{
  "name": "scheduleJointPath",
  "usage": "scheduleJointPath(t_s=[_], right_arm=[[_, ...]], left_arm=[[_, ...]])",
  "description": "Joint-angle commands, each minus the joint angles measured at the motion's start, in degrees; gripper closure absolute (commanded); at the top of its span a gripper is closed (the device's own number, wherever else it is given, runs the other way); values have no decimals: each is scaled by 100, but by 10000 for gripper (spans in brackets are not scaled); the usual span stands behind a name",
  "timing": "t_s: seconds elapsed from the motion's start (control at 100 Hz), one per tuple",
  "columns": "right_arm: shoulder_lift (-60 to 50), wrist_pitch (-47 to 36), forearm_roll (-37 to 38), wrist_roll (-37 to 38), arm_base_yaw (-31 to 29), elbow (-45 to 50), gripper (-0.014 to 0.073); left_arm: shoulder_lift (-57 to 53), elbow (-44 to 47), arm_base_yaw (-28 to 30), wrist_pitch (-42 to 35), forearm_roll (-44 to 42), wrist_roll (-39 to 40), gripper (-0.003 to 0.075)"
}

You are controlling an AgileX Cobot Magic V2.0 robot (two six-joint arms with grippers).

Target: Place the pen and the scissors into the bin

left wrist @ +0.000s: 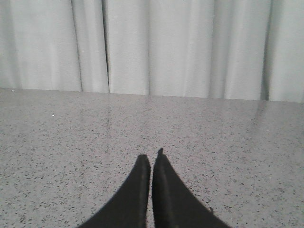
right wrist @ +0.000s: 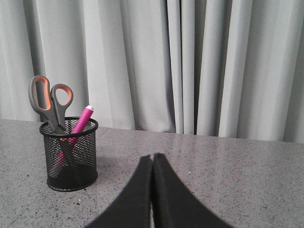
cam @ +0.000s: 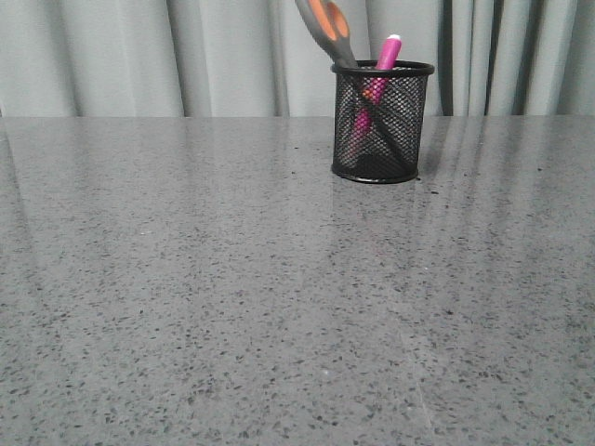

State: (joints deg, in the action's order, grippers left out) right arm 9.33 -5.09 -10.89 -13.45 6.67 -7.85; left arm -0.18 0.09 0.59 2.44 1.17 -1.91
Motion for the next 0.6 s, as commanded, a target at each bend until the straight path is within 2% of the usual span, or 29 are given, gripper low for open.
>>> scheduleJointPath(t_s=[0.0, 0.18, 0.35, 0.59], right_arm=[[29, -400, 1, -34, -34, -136, 670], [16, -347, 45, 9, -60, -23, 670], [-185, 378, 1089, 991, -212, 171, 670], [-720, 353, 1053, 1002, -467, 785, 670]], left_arm=[[-188, 259, 5, -414, 50, 78, 739], [-188, 259, 5, -414, 50, 78, 739], [-188, 259, 5, -414, 50, 78, 739], [-188, 259, 5, -414, 50, 78, 739]])
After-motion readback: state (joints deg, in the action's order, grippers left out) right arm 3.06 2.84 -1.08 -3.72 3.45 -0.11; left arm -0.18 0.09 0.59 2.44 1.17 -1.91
